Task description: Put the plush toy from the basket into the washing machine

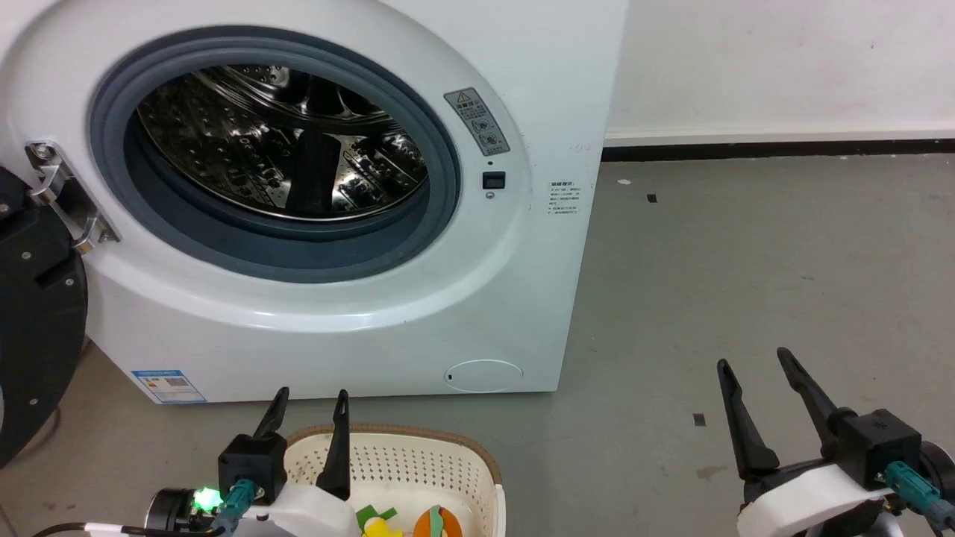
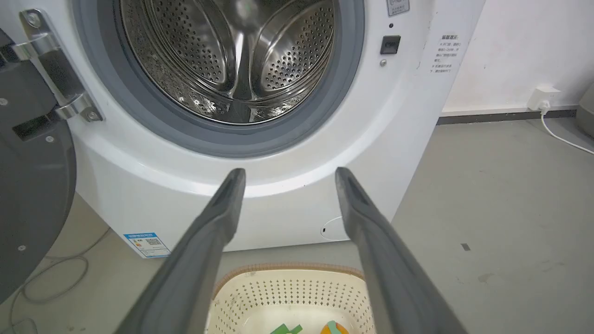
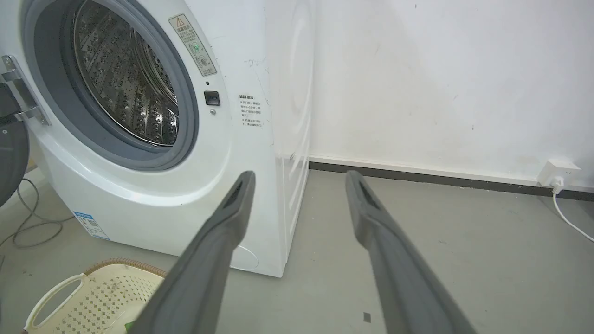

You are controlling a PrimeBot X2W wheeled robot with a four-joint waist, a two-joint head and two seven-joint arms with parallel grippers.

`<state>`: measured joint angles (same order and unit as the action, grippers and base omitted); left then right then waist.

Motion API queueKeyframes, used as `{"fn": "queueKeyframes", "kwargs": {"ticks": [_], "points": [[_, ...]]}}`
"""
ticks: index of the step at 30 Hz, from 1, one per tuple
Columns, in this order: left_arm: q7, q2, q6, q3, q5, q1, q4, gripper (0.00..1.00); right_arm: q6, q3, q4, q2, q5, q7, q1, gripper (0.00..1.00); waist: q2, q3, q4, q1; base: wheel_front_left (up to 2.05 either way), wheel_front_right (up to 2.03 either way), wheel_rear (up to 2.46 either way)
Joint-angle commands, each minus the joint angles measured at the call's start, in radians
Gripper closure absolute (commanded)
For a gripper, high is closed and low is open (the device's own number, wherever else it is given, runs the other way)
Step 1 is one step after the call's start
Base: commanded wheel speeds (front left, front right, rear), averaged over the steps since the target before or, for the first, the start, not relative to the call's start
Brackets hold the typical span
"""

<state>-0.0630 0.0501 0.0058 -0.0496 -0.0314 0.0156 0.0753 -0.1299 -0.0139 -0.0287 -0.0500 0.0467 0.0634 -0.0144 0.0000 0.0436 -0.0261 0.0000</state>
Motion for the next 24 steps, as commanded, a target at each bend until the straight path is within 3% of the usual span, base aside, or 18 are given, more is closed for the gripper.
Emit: {"fn": "queueKeyframes", "kwargs": {"ticks": [1,24], "points": [[-0.011,0.002,-0.004,-0.005,-0.007,-0.014,0.018,0.00,0.000,-0.001,-0.009,0.000,0.012,0.011,0.003,0.00,0.0000,0.010,-0.005,0.0000,0.00,0.00,0.00],[-0.057,0.025,-0.042,-0.034,-0.045,-0.137,0.284,0.00,0.000,0.013,-0.064,0.000,0.035,0.057,0.049,0.00,0.0000,0.149,-0.048,0.0000,0.00,0.00,0.00]]}}
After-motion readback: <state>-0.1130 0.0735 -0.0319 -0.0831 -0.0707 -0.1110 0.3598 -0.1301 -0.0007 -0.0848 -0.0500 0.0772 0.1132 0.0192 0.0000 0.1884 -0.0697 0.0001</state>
